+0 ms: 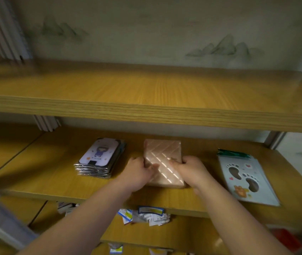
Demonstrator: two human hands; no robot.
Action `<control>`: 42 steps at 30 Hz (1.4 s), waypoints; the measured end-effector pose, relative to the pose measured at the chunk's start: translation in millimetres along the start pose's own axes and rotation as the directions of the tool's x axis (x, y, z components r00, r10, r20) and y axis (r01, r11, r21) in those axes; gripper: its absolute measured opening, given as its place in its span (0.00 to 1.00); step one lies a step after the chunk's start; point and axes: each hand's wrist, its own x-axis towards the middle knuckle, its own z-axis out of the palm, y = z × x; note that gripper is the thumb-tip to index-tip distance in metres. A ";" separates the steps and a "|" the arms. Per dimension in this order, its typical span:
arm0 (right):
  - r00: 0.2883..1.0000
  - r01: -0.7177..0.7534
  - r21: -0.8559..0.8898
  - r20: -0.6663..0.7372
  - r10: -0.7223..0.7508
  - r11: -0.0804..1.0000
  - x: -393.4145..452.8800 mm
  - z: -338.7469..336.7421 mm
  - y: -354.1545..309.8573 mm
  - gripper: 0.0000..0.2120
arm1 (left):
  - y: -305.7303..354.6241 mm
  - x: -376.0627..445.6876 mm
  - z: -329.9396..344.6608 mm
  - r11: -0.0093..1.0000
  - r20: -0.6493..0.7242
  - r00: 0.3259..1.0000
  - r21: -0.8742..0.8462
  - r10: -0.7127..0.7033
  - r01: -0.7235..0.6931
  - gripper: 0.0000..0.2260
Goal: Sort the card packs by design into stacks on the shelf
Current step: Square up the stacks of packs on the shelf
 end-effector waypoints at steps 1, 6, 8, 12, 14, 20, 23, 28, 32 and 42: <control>1.000 -0.006 -0.027 0.000 0.006 1.000 1.1 1.6 -1.4 0.14 | 1.8 1.9 -1.8 0.997 0.018 0.999 0.073 -0.039 0.038 0.24; 1.000 0.023 -0.232 0.004 -0.023 0.972 -3.9 -2.9 -7.8 0.18 | 11.0 6.1 -5.8 0.984 -0.015 0.997 0.160 -0.079 0.080 0.22; 0.997 0.060 -0.336 -0.033 -0.075 0.940 -13.0 -12.3 -10.6 0.23 | 19.1 2.1 -4.2 0.995 -0.069 0.995 0.067 -0.067 0.072 0.24; 0.960 0.122 -0.558 -0.144 -0.241 0.821 -33.3 -45.6 -4.6 0.28 | 56.2 -15.4 15.2 0.999 -0.237 0.970 -0.007 0.051 -0.054 0.27; 0.953 0.094 -0.561 -0.188 -0.237 0.822 -42.6 -70.3 7.1 0.30 | 79.3 -26.7 34.5 0.979 -0.232 0.958 -0.077 0.167 -0.189 0.26; 0.887 -0.113 -0.477 -0.444 -0.128 0.871 -58.5 -152.7 58.0 0.28 | 131.6 -44.3 104.2 0.973 0.196 0.965 -0.184 0.173 -0.137 0.27; 0.931 -0.232 -0.342 -0.351 0.105 0.911 -61.8 -170.3 76.2 0.30 | 147.2 -47.3 123.2 0.965 0.327 0.939 -0.261 0.108 -0.020 0.24; 0.962 -0.124 -0.200 -0.263 0.069 0.972 -60.0 -174.7 85.0 0.19 | 170.1 -39.0 144.4 0.824 0.336 0.942 -0.541 0.026 0.170 0.04; 0.961 -0.118 0.020 -0.249 0.119 0.993 -60.7 -176.8 89.8 0.12 | 182.8 -20.8 141.2 0.774 0.431 0.891 -0.512 -0.144 0.373 0.12; 0.976 -0.168 0.206 -0.102 0.192 0.964 -63.2 -199.6 88.8 0.16 | 186.8 -12.4 142.9 0.757 0.452 0.888 -0.552 -0.080 0.349 0.12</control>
